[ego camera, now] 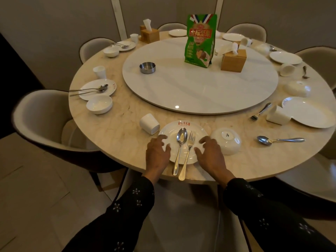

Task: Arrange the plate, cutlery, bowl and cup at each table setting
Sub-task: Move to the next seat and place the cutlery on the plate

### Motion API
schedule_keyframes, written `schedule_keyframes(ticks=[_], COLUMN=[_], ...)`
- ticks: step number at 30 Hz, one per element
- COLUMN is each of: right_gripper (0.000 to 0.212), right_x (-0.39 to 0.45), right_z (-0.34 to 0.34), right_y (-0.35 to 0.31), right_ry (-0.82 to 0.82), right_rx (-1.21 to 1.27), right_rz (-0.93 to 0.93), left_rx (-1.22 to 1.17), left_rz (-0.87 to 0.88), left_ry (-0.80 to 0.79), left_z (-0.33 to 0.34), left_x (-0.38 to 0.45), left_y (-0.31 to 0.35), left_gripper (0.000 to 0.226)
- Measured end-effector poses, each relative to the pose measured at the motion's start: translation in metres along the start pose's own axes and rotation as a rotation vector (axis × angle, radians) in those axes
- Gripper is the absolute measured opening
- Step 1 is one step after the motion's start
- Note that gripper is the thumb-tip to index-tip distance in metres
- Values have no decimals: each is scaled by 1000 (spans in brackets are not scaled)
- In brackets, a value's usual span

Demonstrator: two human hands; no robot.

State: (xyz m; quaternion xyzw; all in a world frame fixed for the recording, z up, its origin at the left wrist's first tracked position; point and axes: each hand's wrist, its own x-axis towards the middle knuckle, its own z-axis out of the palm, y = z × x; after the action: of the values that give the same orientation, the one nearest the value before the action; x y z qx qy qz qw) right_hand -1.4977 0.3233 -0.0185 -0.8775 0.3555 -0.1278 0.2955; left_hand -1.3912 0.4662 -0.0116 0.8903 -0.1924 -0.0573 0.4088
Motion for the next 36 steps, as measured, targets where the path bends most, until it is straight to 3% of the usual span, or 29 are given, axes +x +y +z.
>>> schedule_keyframes(ticks=[3,6,14,24,28,33,36], right_gripper=[34,37,33,34,33,39,50], right_x=[-1,-4,8,16,14,5,-4], right_z=[13,22,31,35,28,25,25], right_y=[-12,-19,-21,-22,-22,-9,-9], right_ry=[-128,-112,-74,-97,-45,142,200], right_rx=[-95,-111,22,55,83,50,144], right_rz=[-15,24,151,156,157,157,269], left_rx=[49,97,40,39,-64,-184,-217], left_rz=[119,99,-54,-23,4,-185,-324], left_ry=[-180,-273,-228,-255,-106,173,117], left_z=[12,23,28,25,9,-31,-49], left_x=[4,9,6,9,18,76,109], left_y=[12,15,10,7,0,-18,-30], left_gripper=[31,30,31,32,27,44,55])
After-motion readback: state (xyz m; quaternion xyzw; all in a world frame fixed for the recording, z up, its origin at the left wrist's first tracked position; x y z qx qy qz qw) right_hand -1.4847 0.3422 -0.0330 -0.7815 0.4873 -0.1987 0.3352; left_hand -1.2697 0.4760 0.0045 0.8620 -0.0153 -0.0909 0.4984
